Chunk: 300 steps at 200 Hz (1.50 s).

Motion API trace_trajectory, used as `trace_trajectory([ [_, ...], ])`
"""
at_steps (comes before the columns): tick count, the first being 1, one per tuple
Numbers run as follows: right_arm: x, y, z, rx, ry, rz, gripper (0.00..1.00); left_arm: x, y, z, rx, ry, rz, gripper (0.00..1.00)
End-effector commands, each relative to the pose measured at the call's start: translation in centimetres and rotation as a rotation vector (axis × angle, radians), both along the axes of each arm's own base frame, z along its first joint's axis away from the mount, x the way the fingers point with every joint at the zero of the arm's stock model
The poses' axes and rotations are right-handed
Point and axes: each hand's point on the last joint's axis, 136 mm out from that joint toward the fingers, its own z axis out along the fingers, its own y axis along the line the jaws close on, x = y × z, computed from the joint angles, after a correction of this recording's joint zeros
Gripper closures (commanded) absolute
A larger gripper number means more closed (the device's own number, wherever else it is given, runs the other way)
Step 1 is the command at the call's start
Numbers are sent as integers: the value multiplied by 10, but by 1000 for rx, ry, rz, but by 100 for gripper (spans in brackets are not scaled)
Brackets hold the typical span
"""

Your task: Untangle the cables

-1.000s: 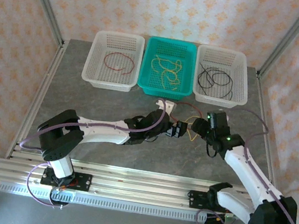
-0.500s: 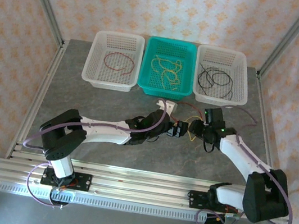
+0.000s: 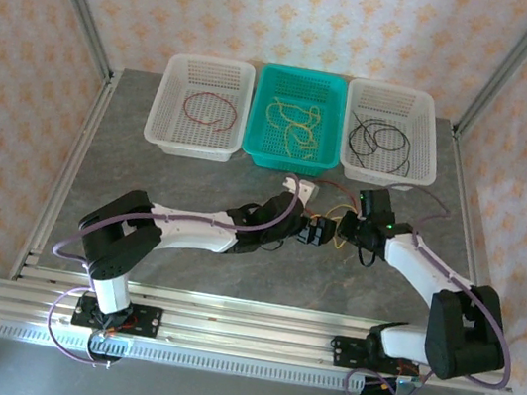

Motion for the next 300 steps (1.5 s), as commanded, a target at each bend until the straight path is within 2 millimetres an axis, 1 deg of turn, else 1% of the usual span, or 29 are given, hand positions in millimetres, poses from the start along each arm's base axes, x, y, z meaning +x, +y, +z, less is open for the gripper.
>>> trace_trajectory([
  [1, 3, -4, 9, -8, -61, -7, 83, 8, 6, 0, 16, 5, 26, 2],
  [23, 2, -2, 10, 5, -66, 1, 88, 11, 11, 0, 5, 12, 40, 2],
  [53, 3, 1, 15, 28, -79, 6, 91, 16, 21, 1, 26, 2, 67, 2],
  [65, 2, 2, 15, 31, -78, 8, 94, 18, 24, 2, 26, 1, 74, 2],
  [84, 1, 3, 16, 39, -75, 15, 95, 21, 30, 4, 34, -4, 78, 2],
  [103, 1, 6, 22, 50, -79, 30, 97, 23, 37, 4, 64, -13, 92, 2],
  [122, -1, 9, 33, 67, -92, 46, 99, 25, 45, 10, 72, -28, 113, 2],
  [131, -3, 11, 33, 73, -80, 51, 100, 25, 49, 14, 65, -34, 120, 2],
  [134, -3, 11, 42, 80, -105, 53, 100, 26, 50, 14, 64, -36, 123, 2],
  [139, -4, 11, 45, 85, -112, 57, 100, 25, 52, 17, 57, -40, 126, 2],
  [184, -8, 14, 71, 104, -149, 75, 100, 25, 64, 36, 17, -67, 149, 3],
  [227, -8, 19, 99, 137, -205, 102, 100, 26, 75, 49, -32, -73, 167, 4],
  [264, -7, 19, 116, 137, -244, 110, 100, 32, 88, 58, -47, -83, 187, 4],
  [300, -1, 16, 144, 129, -320, 102, 100, 45, 109, 80, -69, -116, 210, 4],
])
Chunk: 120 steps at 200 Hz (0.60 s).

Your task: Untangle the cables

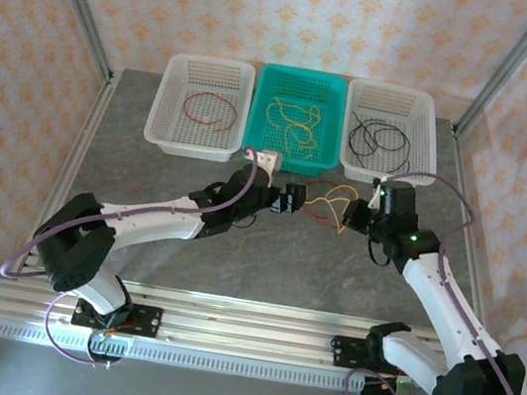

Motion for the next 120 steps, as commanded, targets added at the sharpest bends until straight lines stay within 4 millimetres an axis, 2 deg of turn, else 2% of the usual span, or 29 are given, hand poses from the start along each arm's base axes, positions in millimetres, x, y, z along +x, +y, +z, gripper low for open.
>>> trace_trajectory([
  [1, 7, -3, 35, -9, -91, -3, 100, 5, 15, 28, -34, -50, 8, 4],
  [37, 23, -3, 68, -1, -172, -27, 100, 18, 39, 43, -46, -76, 43, 4],
  [65, 43, 3, 89, 38, -217, -38, 100, 31, 52, 49, -73, -86, 62, 4],
  [92, 69, 7, 99, 58, -213, -78, 100, 47, 65, 55, -85, -93, 90, 4],
  [96, 76, 8, 94, 55, -195, -81, 100, 49, 67, 56, -86, -94, 92, 4],
  [120, 100, 19, 95, 84, -183, -75, 100, 63, 78, 65, -89, -102, 112, 1],
])
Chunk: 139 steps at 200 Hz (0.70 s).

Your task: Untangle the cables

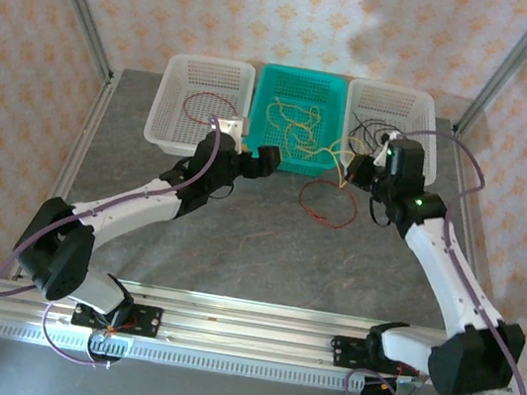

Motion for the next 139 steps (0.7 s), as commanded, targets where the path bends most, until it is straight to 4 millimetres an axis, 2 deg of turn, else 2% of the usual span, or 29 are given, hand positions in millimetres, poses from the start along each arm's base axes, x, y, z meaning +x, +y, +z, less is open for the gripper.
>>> trace_trajectory([
  [1, 27, 5, 15, 40, -34, -29, 100, 14, 3, 24, -19, -42, -9, 1],
  [47, 67, 31, 17, 69, -11, -6, 100, 34, 28, 42, -45, -67, 50, 1],
  [73, 83, 54, 16, 56, -1, 20, 100, 45, 38, 48, -59, -74, 68, 1],
  [139, 133, 81, -3, 27, 23, -43, 100, 64, 45, 49, -65, -90, 101, 1],
])
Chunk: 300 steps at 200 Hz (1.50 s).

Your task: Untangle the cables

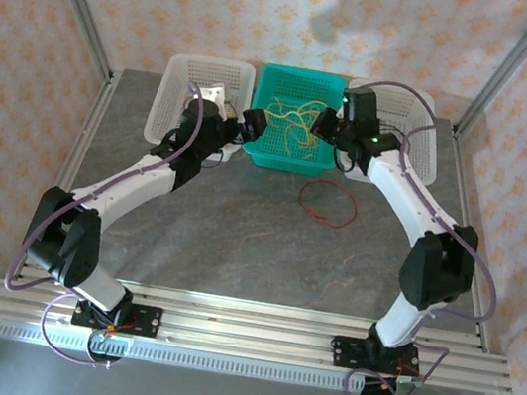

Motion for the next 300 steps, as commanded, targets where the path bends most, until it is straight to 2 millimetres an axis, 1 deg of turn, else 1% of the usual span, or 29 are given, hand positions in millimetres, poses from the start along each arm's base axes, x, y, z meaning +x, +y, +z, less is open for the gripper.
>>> trace_trajectory([
  [1, 22, -2, -2, 0, -4, -69, 100, 10, -2, 15, -18, -45, 2, 1],
  [26, 47, 5, -14, 1, 8, -87, 100, 19, -5, 8, -2, -29, 5, 1],
  [53, 70, 13, -27, -13, 22, -92, 100, 30, -8, 4, 14, -29, 8, 1],
  [72, 84, 18, -43, -31, 50, -92, 100, 39, -13, 2, 25, -24, 2, 1],
  [101, 96, 25, -65, -41, 91, -77, 100, 51, -17, -5, 37, -8, 2, 1],
  [130, 99, 25, -74, -50, 106, -75, 100, 58, -20, -14, 44, 11, 0, 1],
  [160, 99, 21, -72, -47, 109, -72, 81, 61, -22, -21, 50, 26, -6, 1],
  [177, 100, 18, -64, -41, 95, -67, 72, 60, -22, -22, 54, 31, -7, 1],
  [186, 100, 16, -57, -40, 85, -66, 65, 60, -21, -21, 57, 33, -5, 1],
  [194, 99, 14, -49, -39, 71, -59, 61, 59, -21, -20, 57, 32, -5, 1],
  [201, 98, 12, -41, -39, 59, -55, 60, 57, -21, -17, 61, 30, -8, 1],
  [219, 90, 7, -21, -62, 21, -42, 61, 49, -25, -11, 80, 26, -25, 1],
  [232, 83, 3, -8, -82, -11, -26, 62, 39, -30, -6, 93, 13, -43, 1],
  [243, 75, -2, -3, -106, -24, -19, 63, 28, -34, -3, 102, 0, -60, 1],
  [254, 65, -6, 7, -124, -46, -6, 63, 18, -39, -1, 122, -6, -76, 1],
  [260, 59, -7, 5, -134, -47, 1, 63, 13, -41, -2, 137, -6, -84, 1],
  [280, 37, -15, 14, -138, -81, 11, 63, -5, -51, -5, 176, -9, -112, 1],
  [300, 12, -24, 10, -153, -82, 7, 63, -25, -61, -10, 180, -18, -146, 1],
])
